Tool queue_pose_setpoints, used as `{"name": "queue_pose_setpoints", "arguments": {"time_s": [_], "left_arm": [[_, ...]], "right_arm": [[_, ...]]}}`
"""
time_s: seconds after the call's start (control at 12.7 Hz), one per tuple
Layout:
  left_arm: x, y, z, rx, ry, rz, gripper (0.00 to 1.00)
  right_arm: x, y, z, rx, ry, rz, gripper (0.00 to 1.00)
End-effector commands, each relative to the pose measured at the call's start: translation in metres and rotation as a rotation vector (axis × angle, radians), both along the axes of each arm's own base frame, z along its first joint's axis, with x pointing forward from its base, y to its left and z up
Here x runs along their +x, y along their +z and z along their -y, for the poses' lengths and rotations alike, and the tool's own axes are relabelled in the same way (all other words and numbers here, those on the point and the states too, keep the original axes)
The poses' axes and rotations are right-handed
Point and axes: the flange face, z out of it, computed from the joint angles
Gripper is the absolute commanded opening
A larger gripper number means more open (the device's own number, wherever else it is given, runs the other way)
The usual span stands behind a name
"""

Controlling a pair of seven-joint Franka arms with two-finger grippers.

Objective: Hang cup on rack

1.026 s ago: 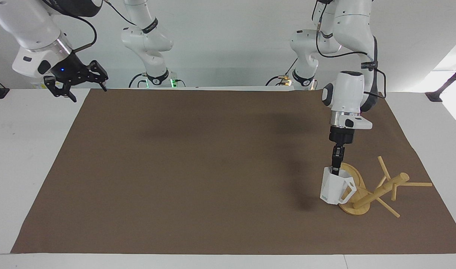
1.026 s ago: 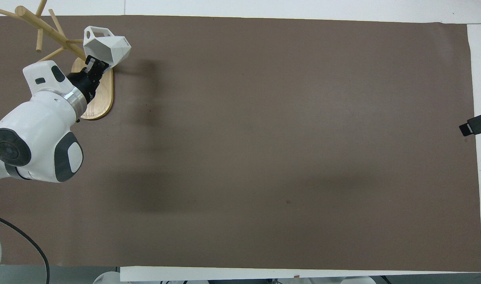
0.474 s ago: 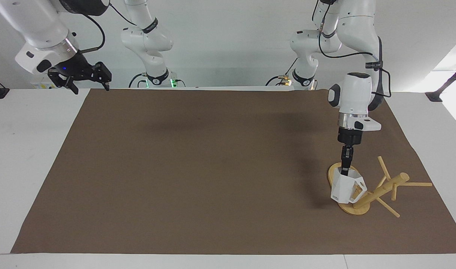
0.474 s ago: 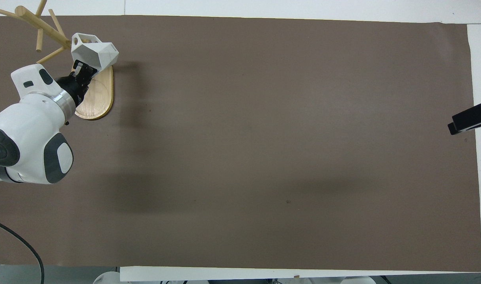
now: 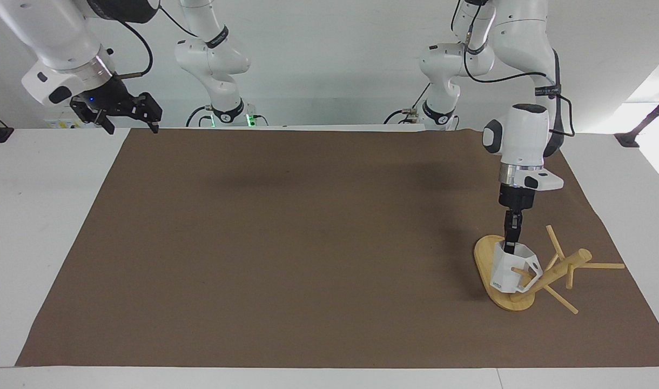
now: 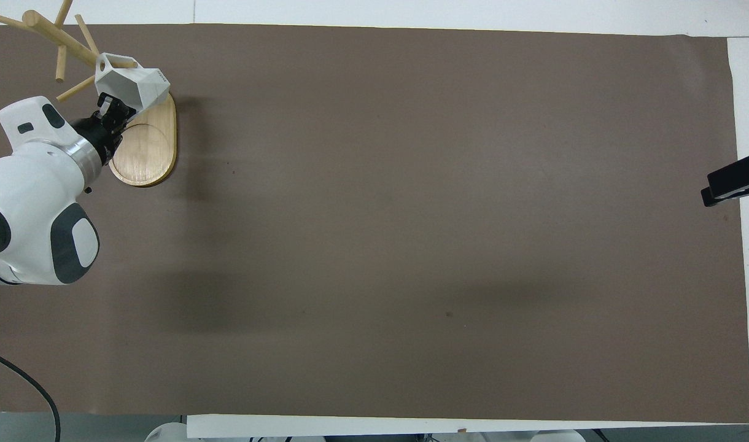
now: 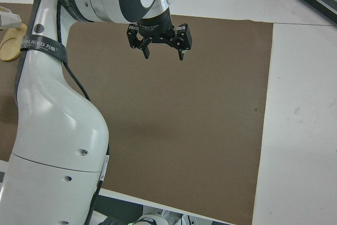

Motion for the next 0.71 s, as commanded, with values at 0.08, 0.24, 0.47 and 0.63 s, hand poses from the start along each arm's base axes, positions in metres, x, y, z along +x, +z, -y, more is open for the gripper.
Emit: {"name": "queue_pose_setpoints", "arguments": {"time_s": [0.08,0.24,0.47,0.63], "left_arm": [[0.006,0.015,-0.006,0.031,0.019,-0.122,1.00],[0.014,0.029,-0.004,0.039,0.025,-0.165,1.00],[0.019,0.070,-0.004,0.058,0.020,-0.189,1.00],[0.009,0.105,-0.008,0.130,-0.052,-0.268,1.00]], "right_arm": [[-0.005,-0.001,0.001,-0.025,-0.027,-0.022,1.00],[-0.007,-0.001,0.001,-0.024,-0.030,-0.022,1.00],[-0.007,-0.001,0.002,-0.023,-0.027,-0.024,1.00],[-0.007,-0.001,0.002,-0.023,-0.027,-0.024,1.00]]}}
